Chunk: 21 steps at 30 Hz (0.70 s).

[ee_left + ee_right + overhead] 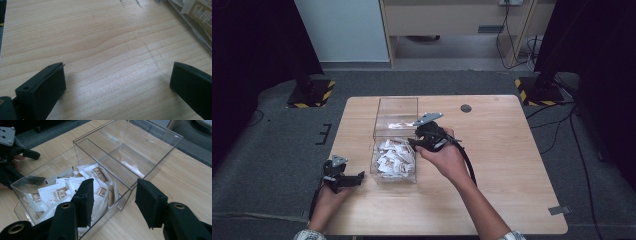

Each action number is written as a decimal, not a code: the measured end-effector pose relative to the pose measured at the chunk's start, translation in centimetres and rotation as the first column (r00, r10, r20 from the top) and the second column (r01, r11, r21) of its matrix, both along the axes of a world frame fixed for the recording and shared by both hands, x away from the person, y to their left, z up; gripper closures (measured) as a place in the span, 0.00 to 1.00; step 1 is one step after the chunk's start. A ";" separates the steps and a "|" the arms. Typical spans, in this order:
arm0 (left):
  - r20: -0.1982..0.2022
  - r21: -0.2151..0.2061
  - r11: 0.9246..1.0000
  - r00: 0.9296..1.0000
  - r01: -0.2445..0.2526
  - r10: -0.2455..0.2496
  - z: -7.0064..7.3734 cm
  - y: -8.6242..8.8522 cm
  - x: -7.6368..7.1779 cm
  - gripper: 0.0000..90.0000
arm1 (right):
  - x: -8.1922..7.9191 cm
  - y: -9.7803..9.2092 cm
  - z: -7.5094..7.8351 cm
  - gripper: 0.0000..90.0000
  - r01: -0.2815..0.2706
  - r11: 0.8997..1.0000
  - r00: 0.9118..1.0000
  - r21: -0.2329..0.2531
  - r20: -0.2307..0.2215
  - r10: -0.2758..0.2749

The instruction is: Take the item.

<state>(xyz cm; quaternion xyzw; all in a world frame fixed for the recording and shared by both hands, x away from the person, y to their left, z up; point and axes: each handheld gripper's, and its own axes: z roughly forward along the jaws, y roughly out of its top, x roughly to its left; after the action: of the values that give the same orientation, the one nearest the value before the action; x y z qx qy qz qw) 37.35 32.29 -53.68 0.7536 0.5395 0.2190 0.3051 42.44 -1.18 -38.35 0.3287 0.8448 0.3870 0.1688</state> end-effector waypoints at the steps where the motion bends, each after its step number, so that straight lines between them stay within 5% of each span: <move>1: 0.000 0.000 1.000 1.000 0.000 0.000 0.0 0.0 0.0 0.00 | -0.1 0.1 0.0 0.55 -0.005 1.000 1.000 0.003 0.004 0.005; 21: 0.000 0.000 1.000 1.000 0.000 0.000 0.0 0.0 0.0 0.00 | -1.0 2.8 -2.7 0.68 -0.103 0.995 0.995 0.006 -0.016 0.103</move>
<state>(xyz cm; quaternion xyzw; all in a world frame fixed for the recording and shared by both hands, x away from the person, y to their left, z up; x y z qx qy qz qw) 37.35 32.29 -53.68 0.7535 0.5396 0.2189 0.3052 41.41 1.62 -41.03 0.2883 0.8608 0.3949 0.1410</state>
